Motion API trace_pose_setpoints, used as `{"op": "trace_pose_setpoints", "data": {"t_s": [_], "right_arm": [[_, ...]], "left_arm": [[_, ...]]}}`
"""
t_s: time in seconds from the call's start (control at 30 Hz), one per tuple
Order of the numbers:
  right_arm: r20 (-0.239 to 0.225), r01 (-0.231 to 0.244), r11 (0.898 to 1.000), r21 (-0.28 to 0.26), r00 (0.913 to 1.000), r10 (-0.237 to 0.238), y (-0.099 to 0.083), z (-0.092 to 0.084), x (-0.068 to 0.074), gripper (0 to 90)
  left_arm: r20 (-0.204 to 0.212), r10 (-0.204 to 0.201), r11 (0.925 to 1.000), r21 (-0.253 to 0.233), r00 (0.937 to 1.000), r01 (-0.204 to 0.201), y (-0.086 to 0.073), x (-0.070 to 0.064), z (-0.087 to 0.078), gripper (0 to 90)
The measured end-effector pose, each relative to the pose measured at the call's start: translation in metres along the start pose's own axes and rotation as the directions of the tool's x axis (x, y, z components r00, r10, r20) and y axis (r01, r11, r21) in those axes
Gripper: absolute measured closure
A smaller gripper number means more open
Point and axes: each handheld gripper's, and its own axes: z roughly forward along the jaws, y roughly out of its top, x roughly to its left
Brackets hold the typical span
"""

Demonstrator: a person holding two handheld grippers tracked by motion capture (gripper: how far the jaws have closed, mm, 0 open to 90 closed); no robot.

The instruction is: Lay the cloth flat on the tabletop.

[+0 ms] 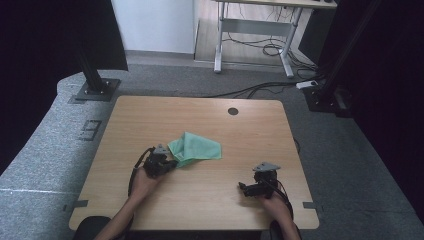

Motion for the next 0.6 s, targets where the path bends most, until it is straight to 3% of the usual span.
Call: {"op": "trace_pose_setpoints", "data": {"t_s": [0.23, 0.43, 0.6], "right_arm": [[0.000, 0.000, 1.000, 0.000, 1.0000, 0.000, 0.000, 0.000, 0.000, 0.0], [0.000, 0.000, 1.000, 0.000, 1.0000, 0.000, 0.000, 0.000, 0.000, 0.0], [0.000, 0.000, 1.000, 0.000, 1.0000, 0.000, 0.000, 0.000, 0.000, 0.0]], "left_arm": [[0.035, 0.012, 0.9999, 0.003, 0.9993, -0.012, -0.014, -0.019, -0.010, 87.0], [0.003, 0.035, 0.9982, -0.049, 0.9994, -0.034, -0.008, -0.025, -0.025, 62.8], [-0.012, 0.063, 0.9957, -0.067, 0.9980, -0.063, 0.000, -0.027, -0.035, 55.0]]}}
